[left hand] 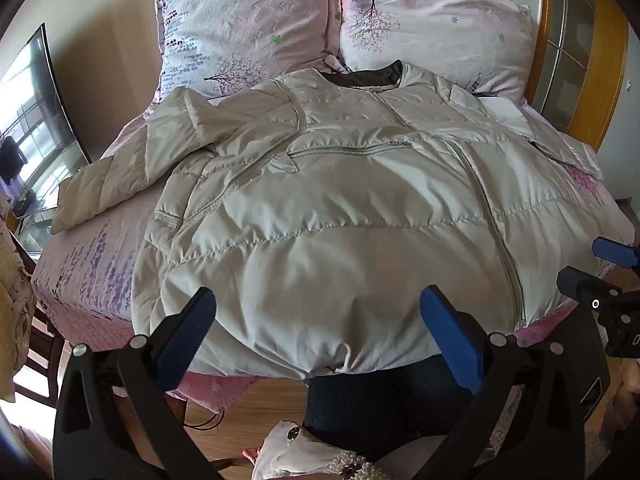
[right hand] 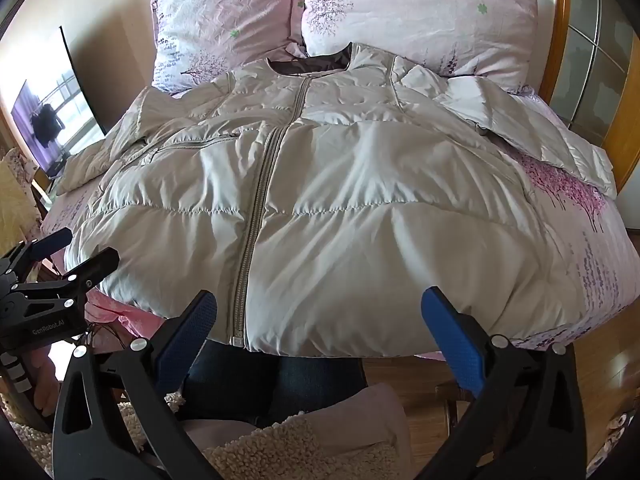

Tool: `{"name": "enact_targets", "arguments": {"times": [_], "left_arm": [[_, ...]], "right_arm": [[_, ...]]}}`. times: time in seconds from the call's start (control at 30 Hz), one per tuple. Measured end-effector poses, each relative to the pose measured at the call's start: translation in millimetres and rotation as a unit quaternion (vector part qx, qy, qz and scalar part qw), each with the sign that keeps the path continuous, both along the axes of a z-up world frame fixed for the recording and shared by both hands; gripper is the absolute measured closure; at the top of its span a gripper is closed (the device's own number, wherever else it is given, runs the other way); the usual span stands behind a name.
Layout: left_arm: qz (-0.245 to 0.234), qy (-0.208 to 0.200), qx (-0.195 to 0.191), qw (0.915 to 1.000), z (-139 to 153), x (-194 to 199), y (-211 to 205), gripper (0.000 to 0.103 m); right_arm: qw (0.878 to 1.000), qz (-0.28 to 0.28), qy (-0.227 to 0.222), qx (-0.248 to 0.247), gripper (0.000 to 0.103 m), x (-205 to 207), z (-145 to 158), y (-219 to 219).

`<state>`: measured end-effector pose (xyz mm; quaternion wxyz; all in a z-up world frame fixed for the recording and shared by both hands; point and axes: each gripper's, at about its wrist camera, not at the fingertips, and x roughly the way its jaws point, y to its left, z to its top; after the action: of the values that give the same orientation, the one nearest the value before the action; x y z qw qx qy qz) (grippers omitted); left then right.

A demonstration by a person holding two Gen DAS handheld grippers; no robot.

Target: Fold large clothes

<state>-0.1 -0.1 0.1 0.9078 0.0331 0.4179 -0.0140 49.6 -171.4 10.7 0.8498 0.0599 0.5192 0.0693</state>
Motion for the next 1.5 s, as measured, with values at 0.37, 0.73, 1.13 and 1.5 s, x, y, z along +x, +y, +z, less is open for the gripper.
{"name": "enact_targets", "arguments": {"times": [0.37,0.73,1.13,1.5], "left_arm": [[0.000,0.002,-0.001,1.0000,-0.1,0.1,0.0,0.002],[0.000,0.003,-0.002,1.0000,-0.2,0.2,0.1,0.002],[0.000,0.003,-0.002,1.0000,-0.2,0.2,0.1,0.002],[0.000,0.002,-0.002,1.0000,-0.2,0.2,0.1,0.002]], "right_arm": [[1.000,-0.001,0.001,0.000,0.001,-0.2,0.0,-0.5],[1.000,-0.001,0.001,0.001,0.001,-0.2,0.2,-0.8],[1.000,0.000,0.000,0.000,0.001,-0.5,1.4,-0.7],[1.000,0.000,-0.001,0.000,0.001,1.3,2.4,-3.2]]}}
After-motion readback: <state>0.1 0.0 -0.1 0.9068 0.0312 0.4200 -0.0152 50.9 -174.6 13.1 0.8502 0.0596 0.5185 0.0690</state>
